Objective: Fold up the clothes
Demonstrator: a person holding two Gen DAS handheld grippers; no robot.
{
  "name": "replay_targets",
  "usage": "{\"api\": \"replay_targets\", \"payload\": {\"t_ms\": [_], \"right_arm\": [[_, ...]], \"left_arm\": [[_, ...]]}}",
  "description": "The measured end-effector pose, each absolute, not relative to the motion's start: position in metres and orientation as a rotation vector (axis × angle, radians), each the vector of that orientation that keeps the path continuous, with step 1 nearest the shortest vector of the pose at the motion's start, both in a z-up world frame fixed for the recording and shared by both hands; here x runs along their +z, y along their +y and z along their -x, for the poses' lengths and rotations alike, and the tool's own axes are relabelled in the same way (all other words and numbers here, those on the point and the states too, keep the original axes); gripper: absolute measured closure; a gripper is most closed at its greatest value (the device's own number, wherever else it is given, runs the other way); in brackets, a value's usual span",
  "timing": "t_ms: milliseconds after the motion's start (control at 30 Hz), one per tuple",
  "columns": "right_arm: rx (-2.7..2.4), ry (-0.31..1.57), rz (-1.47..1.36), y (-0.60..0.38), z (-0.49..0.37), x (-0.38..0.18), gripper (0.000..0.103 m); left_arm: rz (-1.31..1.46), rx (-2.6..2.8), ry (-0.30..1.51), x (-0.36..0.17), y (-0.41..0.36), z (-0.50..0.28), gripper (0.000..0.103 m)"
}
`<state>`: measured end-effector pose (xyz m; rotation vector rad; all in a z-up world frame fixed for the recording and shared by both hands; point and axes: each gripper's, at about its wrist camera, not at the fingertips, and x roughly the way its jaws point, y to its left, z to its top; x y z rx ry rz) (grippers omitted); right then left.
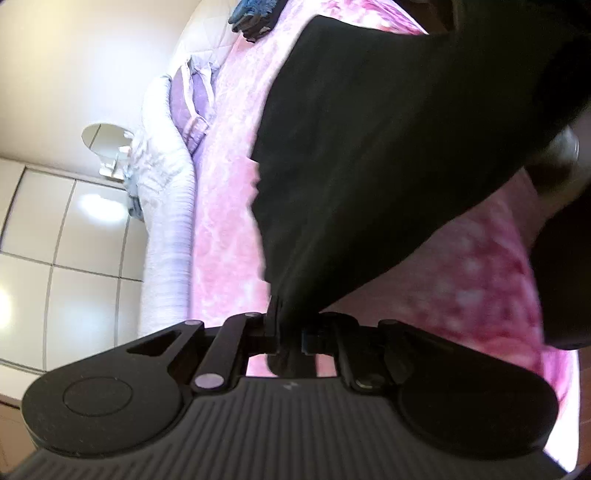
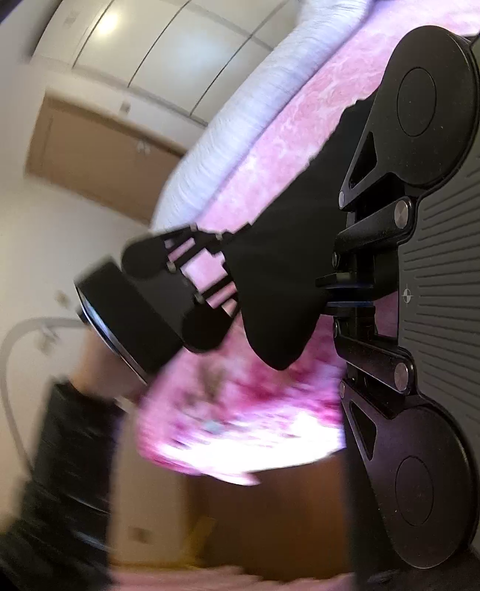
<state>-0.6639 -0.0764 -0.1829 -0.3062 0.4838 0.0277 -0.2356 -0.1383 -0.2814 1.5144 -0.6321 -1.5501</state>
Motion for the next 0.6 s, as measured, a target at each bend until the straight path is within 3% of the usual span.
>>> {"api": "replay_targets", "payload": {"t_ms": [167, 300, 500, 600], "right_arm": [[-0.148, 0.295, 0.110, -0.143, 0.700, -0.137, 0.099], [-0.295, 0.196, -0.049, -0.215, 0.734, -0.128, 0.099], [-0.463, 0.144, -0.349, -0.312, 0.786, -0.169, 0.099], [-0.498, 0.138, -0.486, -0.333, 0.805, -0.193, 0.099]], "left_arm": [[-1.485, -1.574, -0.719, -0.220, -0.219, 0.270, 0.094], [-1.542, -1.636, -0.738, -0.201, -0.311, 0.317, 0.093], [-1.623, -1.778, -0.670, -0.255, -0.440, 0.391, 0.089], [-1.621, -1.825, -0.555, -0.308, -0.493, 0.416, 0.079]]}}
